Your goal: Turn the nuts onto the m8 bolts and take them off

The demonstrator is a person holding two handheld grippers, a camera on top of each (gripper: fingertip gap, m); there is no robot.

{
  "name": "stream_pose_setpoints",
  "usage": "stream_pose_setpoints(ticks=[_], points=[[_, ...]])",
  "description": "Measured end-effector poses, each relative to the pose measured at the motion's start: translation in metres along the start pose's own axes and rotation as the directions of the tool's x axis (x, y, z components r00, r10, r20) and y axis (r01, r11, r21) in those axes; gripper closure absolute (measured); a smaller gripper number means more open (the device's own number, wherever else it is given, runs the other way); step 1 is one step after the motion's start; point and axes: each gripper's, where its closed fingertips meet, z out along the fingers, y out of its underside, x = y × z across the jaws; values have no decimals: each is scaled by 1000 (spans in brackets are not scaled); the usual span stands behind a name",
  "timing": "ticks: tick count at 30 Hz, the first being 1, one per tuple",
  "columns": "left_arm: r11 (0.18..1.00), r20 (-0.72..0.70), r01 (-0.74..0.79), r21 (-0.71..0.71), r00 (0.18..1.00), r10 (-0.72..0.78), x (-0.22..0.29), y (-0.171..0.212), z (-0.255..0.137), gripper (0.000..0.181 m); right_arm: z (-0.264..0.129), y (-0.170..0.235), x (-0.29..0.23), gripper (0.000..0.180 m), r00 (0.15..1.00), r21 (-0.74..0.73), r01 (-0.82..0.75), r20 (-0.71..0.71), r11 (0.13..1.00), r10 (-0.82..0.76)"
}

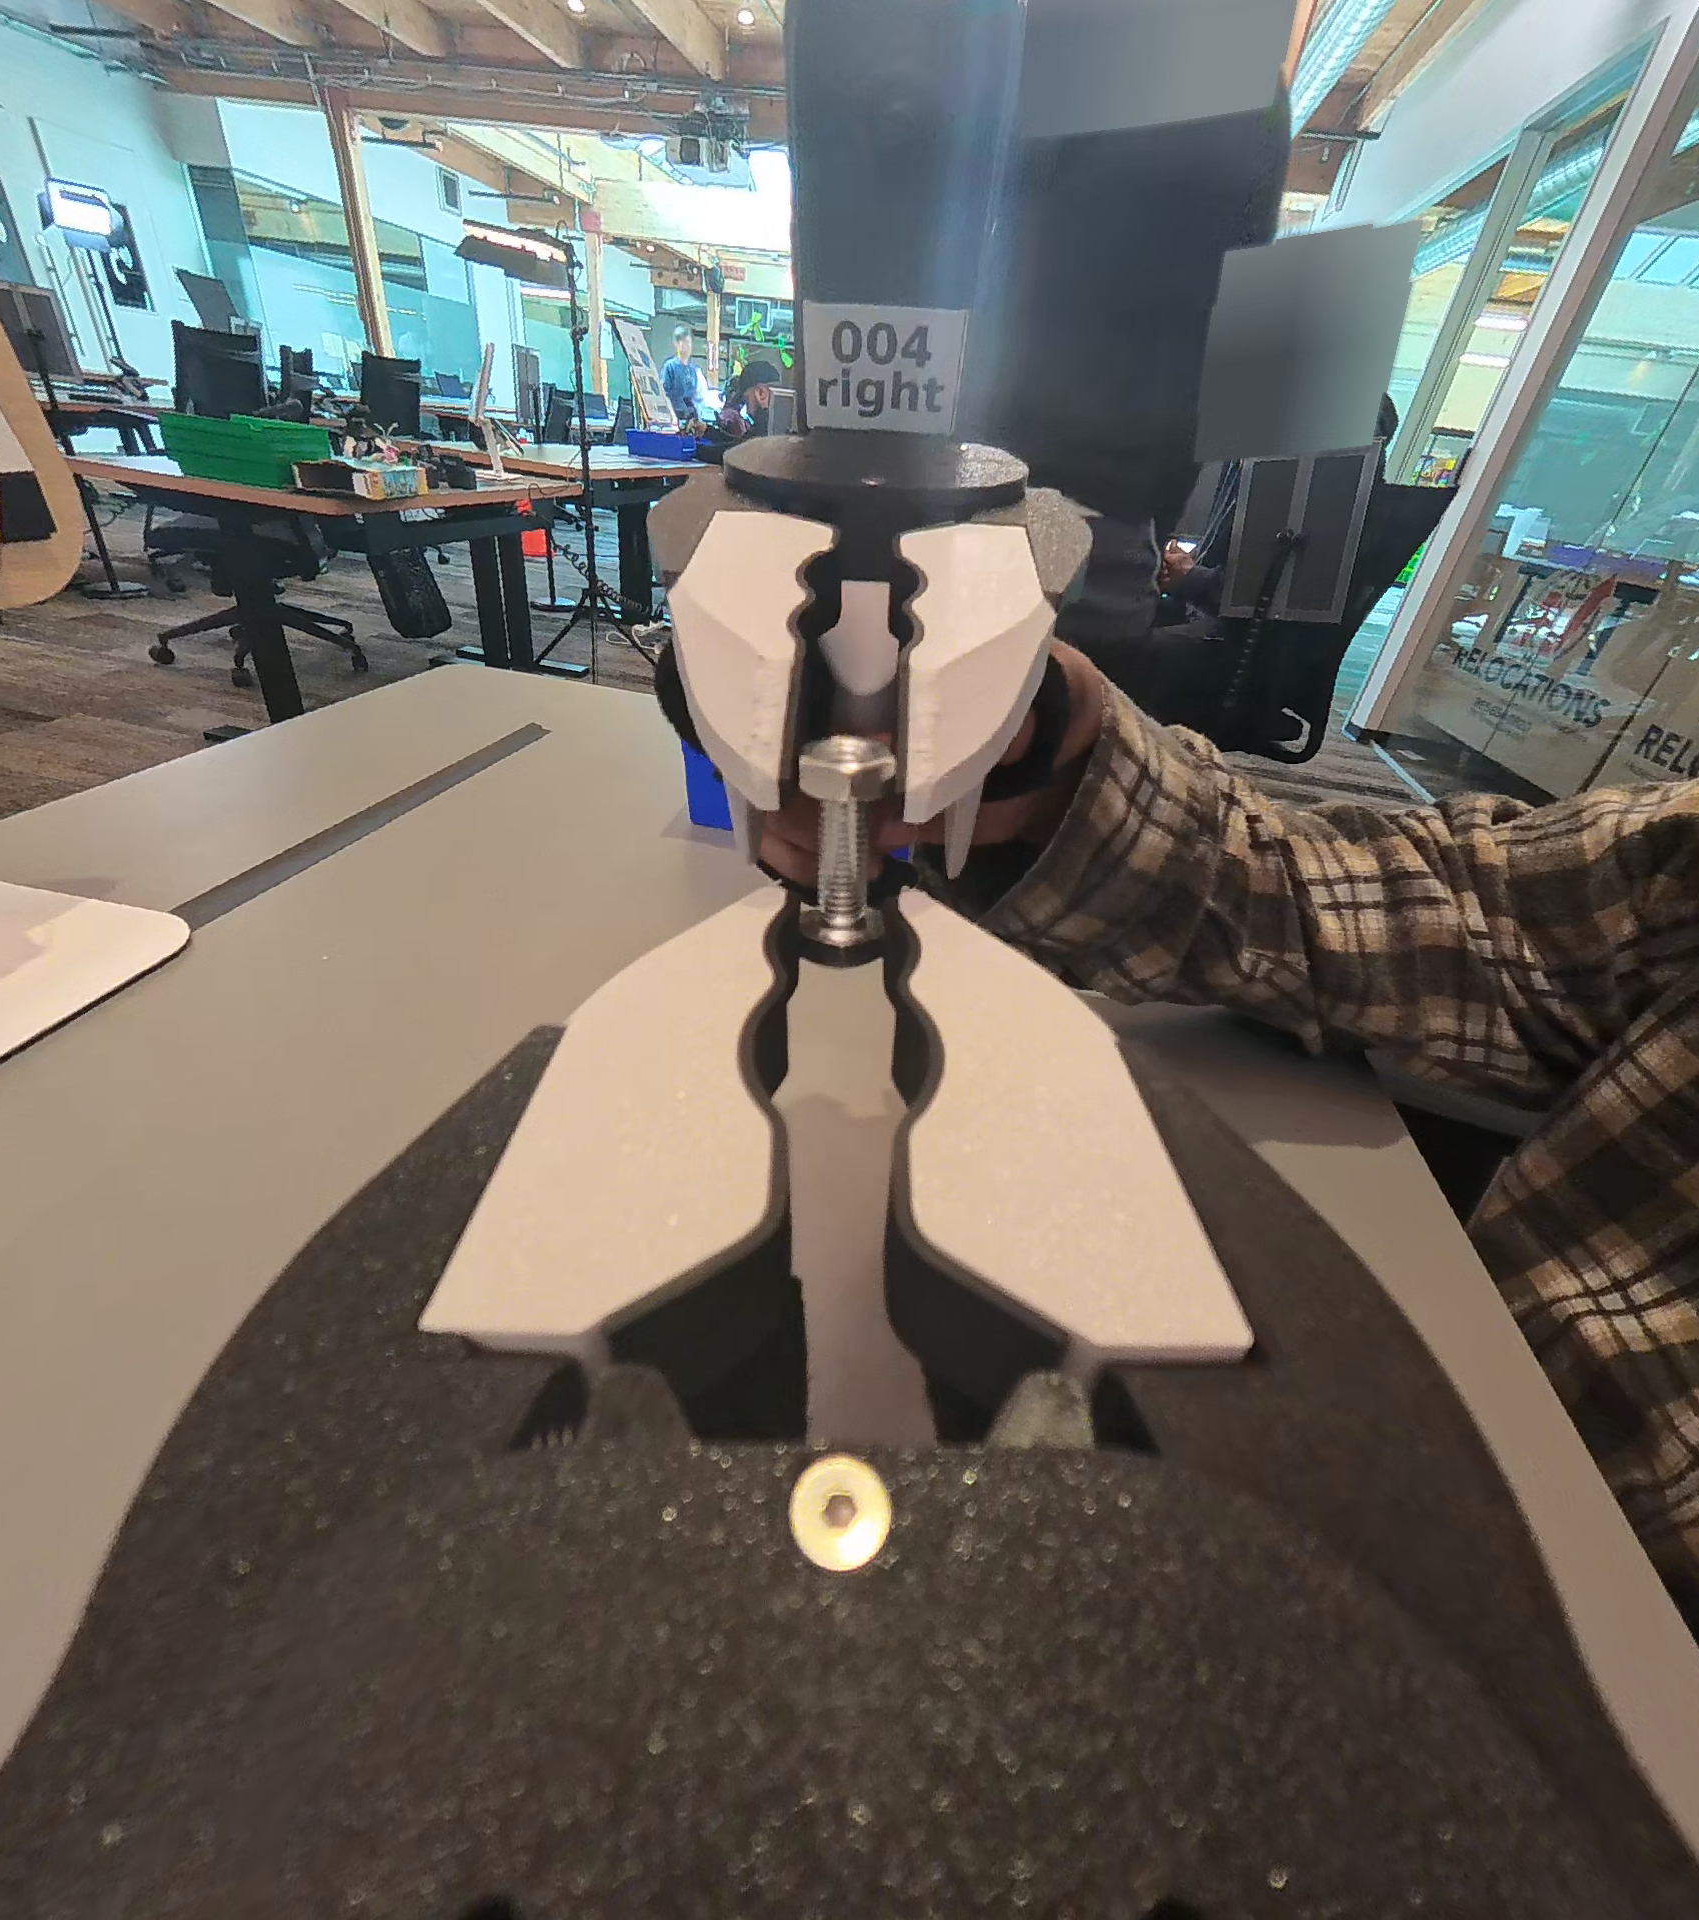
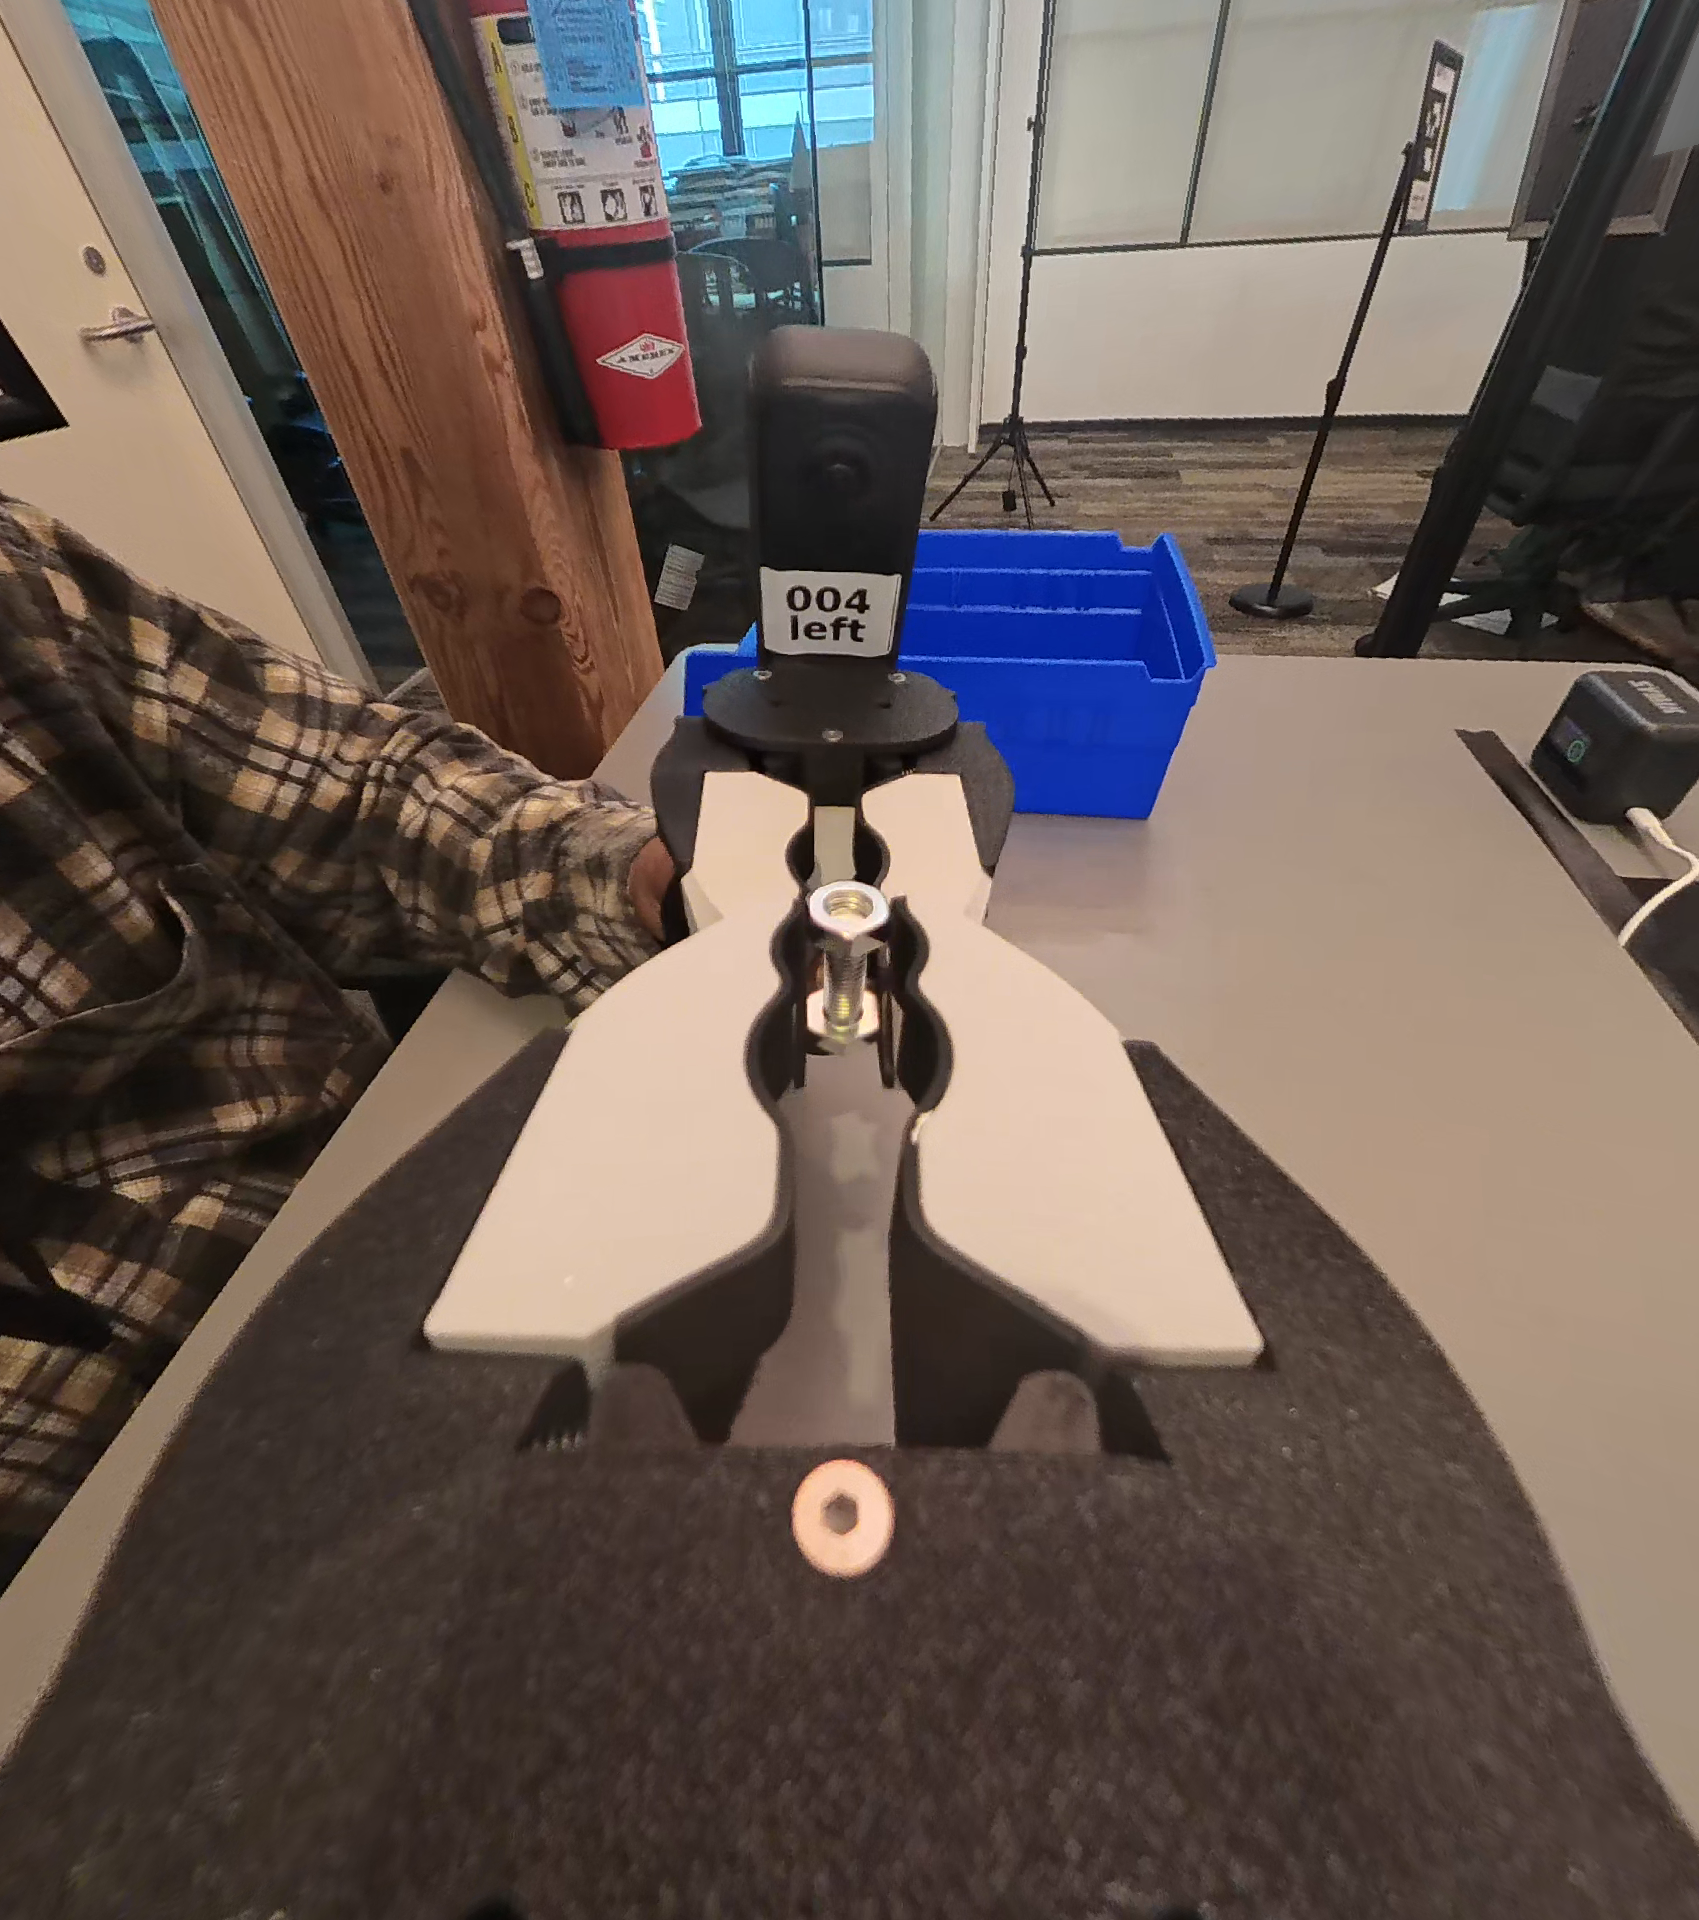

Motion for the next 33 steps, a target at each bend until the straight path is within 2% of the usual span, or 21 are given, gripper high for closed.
stream_pose_setpoints(ticks=[7, 14, 33], points=[[1000, 2, -4, 14, 1000, 4, 0, -2, -1, 166, -1, -2, 0, 166, 1000, 20, 0, 7, 1000, 0], [1000, 4, -11, 15, 1000, 11, 1, -2, -1, 166, -3, -1, 6, 151, 999, 25, -20, -25, 999, 20], [999, 7, -18, 34, 1000, 18, 1, -6, -3, 166, -4, -3, 11, 141, 998, 23, -21, -63, 1000, 23]])
